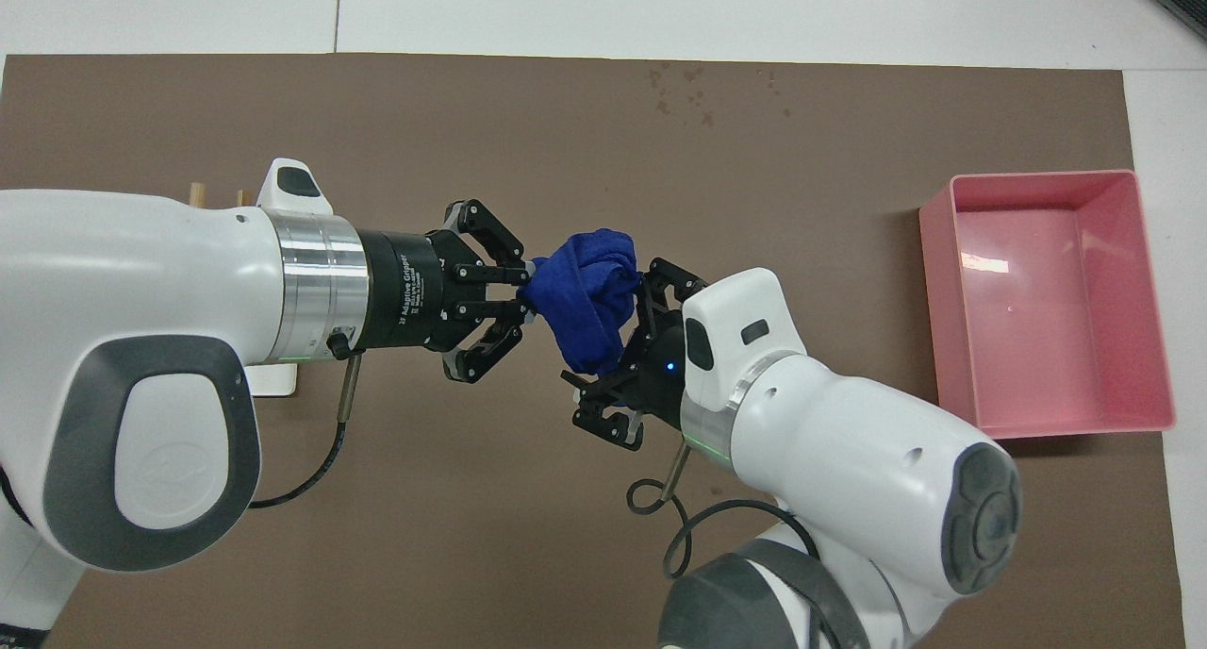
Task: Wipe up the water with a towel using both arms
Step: 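Grasp the towel with the right gripper beside the left gripper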
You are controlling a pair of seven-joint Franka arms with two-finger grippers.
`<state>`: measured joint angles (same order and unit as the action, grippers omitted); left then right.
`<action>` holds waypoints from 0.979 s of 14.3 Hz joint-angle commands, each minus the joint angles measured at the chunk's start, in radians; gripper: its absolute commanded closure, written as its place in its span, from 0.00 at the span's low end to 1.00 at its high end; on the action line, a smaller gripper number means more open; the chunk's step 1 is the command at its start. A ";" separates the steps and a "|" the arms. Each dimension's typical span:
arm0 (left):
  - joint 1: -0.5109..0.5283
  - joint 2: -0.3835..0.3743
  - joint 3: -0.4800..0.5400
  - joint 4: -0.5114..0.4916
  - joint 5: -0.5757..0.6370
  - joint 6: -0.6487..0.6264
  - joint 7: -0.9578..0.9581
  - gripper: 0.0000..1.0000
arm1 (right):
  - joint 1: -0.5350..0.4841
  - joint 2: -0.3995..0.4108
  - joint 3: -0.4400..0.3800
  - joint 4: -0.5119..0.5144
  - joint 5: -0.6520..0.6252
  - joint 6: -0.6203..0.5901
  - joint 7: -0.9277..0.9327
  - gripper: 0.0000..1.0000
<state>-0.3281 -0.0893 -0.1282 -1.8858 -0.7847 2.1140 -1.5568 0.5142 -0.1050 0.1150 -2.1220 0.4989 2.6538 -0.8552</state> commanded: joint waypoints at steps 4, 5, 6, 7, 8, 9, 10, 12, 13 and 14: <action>0.001 -0.075 0.019 -0.091 -0.010 -0.031 -0.003 1.00 | -0.025 0.019 -0.003 0.039 0.000 0.014 -0.055 0.00; 0.001 -0.075 0.021 -0.090 -0.008 -0.057 0.004 1.00 | -0.025 0.021 -0.003 0.039 0.000 0.014 -0.051 0.00; 0.001 -0.075 0.021 -0.090 -0.007 -0.072 0.017 1.00 | -0.025 0.021 -0.004 0.039 0.000 0.018 -0.050 0.00; -0.002 -0.076 0.021 -0.090 -0.007 -0.071 0.021 1.00 | -0.025 0.022 -0.003 0.039 0.000 0.034 -0.048 0.00; -0.009 -0.076 0.019 -0.088 -0.007 -0.066 0.023 1.00 | -0.025 0.025 -0.003 0.040 0.000 0.041 -0.048 0.00; -0.014 -0.076 0.018 -0.088 -0.007 -0.065 0.027 1.00 | -0.025 0.025 -0.003 0.040 0.000 0.043 -0.047 0.00; -0.015 -0.078 0.013 -0.091 -0.007 -0.068 0.043 1.00 | -0.023 0.025 -0.003 0.040 0.000 0.046 -0.033 0.00; -0.015 -0.084 -0.002 -0.101 -0.007 -0.069 0.055 1.00 | -0.013 0.030 -0.001 0.040 0.000 0.083 0.017 0.00; -0.015 -0.086 -0.005 -0.101 -0.007 -0.068 0.055 1.00 | -0.013 0.034 -0.001 0.040 0.000 0.084 0.021 0.00; -0.022 -0.089 -0.014 -0.104 -0.007 -0.065 0.055 1.00 | -0.011 0.033 -0.001 0.034 0.003 0.083 0.027 0.00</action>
<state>-0.3321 -0.1366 -0.1317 -1.9496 -0.7834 2.0635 -1.5132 0.5029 -0.0927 0.1045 -2.1030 0.4983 2.6966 -0.8682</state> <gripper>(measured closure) 0.868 0.000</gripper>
